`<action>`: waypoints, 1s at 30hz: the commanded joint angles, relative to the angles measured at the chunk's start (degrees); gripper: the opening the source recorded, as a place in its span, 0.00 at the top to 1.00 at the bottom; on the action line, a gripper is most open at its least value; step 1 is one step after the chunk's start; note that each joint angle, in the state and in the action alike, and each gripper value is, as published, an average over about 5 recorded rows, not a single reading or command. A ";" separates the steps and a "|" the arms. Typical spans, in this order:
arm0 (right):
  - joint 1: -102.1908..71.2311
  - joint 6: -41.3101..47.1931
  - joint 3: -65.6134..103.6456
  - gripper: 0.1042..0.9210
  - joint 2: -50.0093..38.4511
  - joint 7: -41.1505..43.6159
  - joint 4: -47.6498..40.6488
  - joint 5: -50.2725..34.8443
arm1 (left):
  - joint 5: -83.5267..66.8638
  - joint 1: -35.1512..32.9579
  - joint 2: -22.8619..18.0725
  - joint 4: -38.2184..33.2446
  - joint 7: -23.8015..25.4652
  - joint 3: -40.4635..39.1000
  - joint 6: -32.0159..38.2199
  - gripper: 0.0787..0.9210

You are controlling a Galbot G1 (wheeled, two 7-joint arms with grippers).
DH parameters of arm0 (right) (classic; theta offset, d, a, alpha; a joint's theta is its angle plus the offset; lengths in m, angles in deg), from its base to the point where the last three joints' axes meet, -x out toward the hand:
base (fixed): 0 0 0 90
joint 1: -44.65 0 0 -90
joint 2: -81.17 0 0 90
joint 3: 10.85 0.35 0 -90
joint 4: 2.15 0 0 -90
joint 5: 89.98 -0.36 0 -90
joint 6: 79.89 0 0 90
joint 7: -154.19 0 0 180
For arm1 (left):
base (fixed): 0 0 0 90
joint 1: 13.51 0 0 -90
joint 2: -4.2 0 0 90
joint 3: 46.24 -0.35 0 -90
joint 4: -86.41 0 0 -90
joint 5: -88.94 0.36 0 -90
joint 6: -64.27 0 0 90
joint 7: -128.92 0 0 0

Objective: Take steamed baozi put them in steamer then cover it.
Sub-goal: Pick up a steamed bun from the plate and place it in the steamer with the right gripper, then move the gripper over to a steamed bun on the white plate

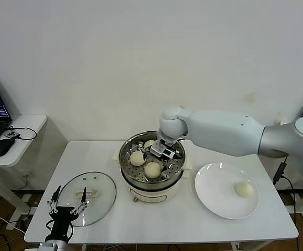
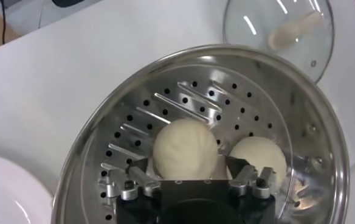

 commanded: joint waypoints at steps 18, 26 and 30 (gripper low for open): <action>-2.36 26.19 9.61 0.12 -38.30 -0.68 13.41 -4.02 | -1.29 0.37 1.78 -1.03 0.59 -0.38 -1.17 0.12; -23.53 22.67 26.22 0.12 -46.62 0.40 13.25 6.70 | -1.75 0.45 1.58 -1.81 0.80 -0.82 -2.56 0.12; -35.89 22.03 36.95 0.12 -48.01 0.63 12.53 9.84 | -1.73 0.31 1.47 -1.99 0.86 -0.75 -3.03 0.12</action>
